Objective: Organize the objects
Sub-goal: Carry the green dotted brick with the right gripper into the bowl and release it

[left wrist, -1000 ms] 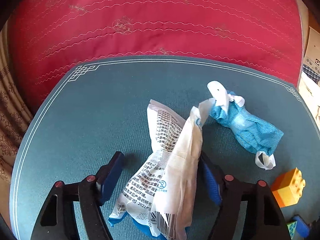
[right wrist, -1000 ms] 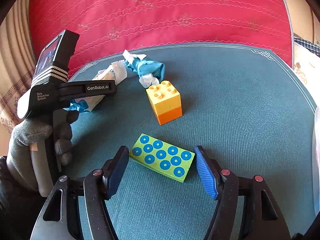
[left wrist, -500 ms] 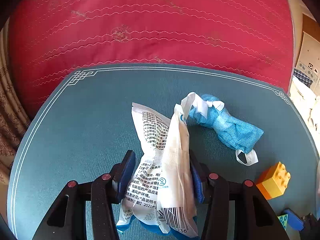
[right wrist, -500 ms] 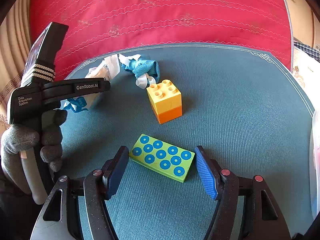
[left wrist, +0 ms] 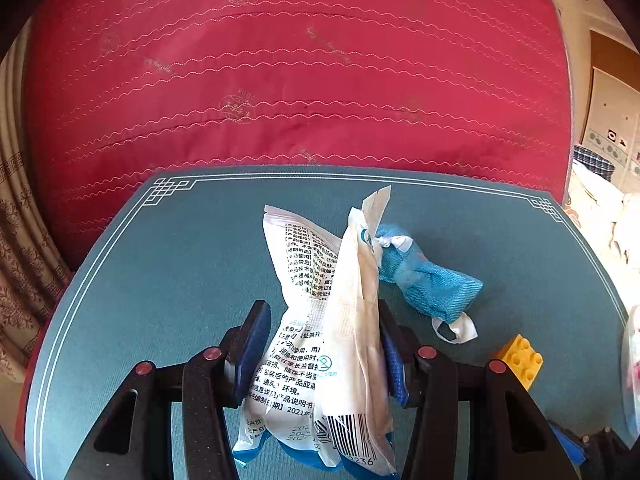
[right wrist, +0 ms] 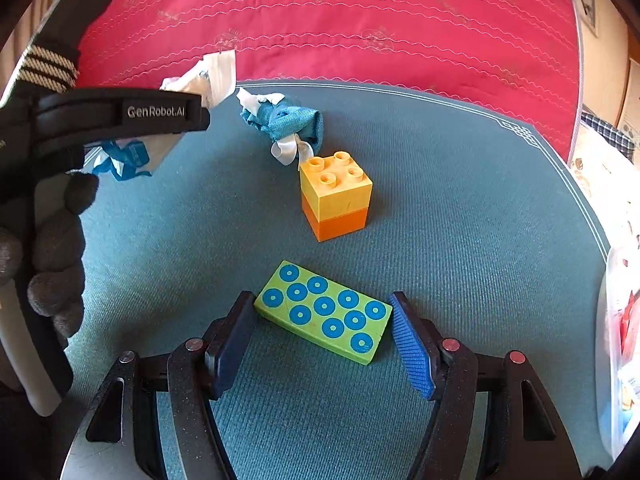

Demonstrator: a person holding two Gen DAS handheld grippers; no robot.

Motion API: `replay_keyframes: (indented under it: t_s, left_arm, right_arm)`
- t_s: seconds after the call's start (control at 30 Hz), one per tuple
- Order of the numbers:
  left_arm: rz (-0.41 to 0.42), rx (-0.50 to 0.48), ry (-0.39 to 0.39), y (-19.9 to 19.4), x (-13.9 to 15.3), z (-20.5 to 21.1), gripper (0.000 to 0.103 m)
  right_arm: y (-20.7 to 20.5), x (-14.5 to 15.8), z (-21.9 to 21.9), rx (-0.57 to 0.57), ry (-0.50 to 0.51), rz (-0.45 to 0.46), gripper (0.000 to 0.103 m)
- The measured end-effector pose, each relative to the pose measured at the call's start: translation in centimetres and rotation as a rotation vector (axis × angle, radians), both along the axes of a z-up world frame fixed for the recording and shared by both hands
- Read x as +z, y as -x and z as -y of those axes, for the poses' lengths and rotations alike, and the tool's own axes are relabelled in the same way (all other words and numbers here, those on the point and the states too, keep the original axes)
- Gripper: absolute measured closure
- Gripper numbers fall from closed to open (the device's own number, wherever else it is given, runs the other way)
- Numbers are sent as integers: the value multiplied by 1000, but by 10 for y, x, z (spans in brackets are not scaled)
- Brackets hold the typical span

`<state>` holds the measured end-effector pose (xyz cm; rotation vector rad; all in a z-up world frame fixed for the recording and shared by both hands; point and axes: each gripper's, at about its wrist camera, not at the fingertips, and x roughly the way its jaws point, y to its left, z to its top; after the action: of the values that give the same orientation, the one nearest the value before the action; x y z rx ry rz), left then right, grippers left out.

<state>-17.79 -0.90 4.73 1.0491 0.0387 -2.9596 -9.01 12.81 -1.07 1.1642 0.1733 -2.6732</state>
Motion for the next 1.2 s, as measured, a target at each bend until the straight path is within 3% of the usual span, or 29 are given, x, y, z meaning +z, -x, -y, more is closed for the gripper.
replay_keyframes:
  t_s: [0.37, 0.67, 1.2]
  left_arm:
    - [-61, -23, -16, -13, 17, -4, 49]
    - [-89, -34, -36, -21, 26, -5, 49]
    - [-140, -75, -46, -39, 41, -19, 49]
  right_arm:
    - [-5, 3, -6, -51, 31, -1, 36]
    - [-29, 27, -11, -72, 59, -60, 36]
    - [-63, 73, -91, -278, 49, -163, 36]
